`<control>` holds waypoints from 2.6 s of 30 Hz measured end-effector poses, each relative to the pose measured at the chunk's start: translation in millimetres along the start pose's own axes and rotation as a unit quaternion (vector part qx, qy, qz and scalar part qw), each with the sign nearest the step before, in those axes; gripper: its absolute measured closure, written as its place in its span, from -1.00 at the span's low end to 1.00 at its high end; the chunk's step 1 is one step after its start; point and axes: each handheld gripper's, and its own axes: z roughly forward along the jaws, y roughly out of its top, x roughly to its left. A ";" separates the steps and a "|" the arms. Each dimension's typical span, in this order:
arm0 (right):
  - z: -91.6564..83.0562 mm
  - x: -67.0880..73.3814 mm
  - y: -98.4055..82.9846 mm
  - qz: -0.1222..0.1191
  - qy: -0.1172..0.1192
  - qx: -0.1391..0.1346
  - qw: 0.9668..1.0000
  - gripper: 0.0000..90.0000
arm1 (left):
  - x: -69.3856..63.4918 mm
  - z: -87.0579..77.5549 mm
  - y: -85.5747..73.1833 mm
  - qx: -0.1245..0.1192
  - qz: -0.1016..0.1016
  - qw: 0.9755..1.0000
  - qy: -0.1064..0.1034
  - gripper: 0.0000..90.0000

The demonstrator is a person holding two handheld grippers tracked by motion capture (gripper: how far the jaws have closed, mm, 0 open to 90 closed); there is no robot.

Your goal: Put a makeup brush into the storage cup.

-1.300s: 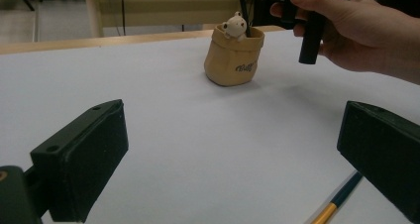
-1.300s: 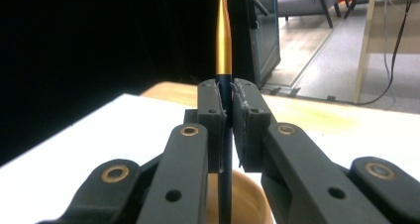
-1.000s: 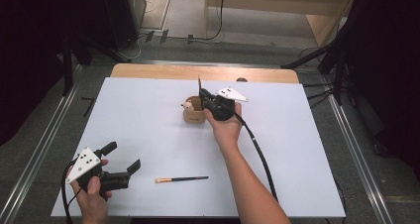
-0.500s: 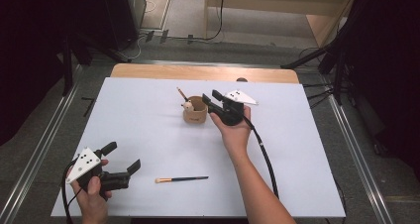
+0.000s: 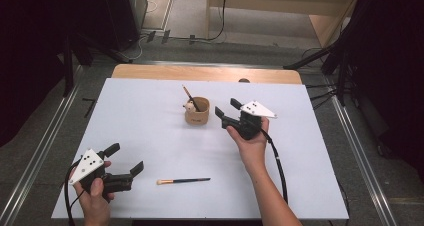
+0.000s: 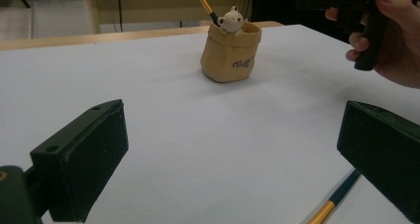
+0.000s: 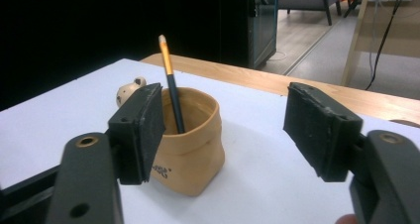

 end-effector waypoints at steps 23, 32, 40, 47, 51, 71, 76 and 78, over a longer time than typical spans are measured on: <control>-67.8 -12.2 -25.5 -0.014 -0.007 -0.002 1.000 -0.75 | -1.3 4.6 -2.2 0.009 0.004 1.000 0.002 -1.00; -93.2 -18.5 -34.9 -0.007 -0.007 0.013 1.000 -1.00 | -0.1 6.1 -2.3 0.011 0.001 1.000 0.001 -1.00; -118.8 -27.6 -42.9 -0.014 -0.013 0.014 1.000 -1.00 | -2.4 9.9 -3.6 0.018 0.001 1.000 -0.002 -1.00; -144.3 -34.1 -54.0 -0.017 -0.016 0.013 1.000 -1.00 | -0.8 11.8 -5.6 0.019 -0.009 1.000 -0.012 -1.00; -156.9 -39.8 -59.6 -0.012 -0.023 0.012 1.000 -1.00 | 1.8 16.2 -5.8 0.022 -0.011 1.000 -0.014 -1.00; -222.1 -62.7 -73.2 0.000 -0.066 0.004 0.998 -1.00 | 5.7 17.6 -3.5 0.015 -0.015 0.999 -0.028 -1.00; -233.3 -67.9 -76.7 0.000 -0.073 0.010 0.997 -1.00 | 8.0 17.3 -5.2 0.021 -0.018 0.999 -0.024 -1.00; -237.1 -70.6 -76.5 0.002 -0.073 0.009 0.997 -1.00 | 9.3 16.4 -5.8 0.021 -0.021 0.999 -0.026 -1.00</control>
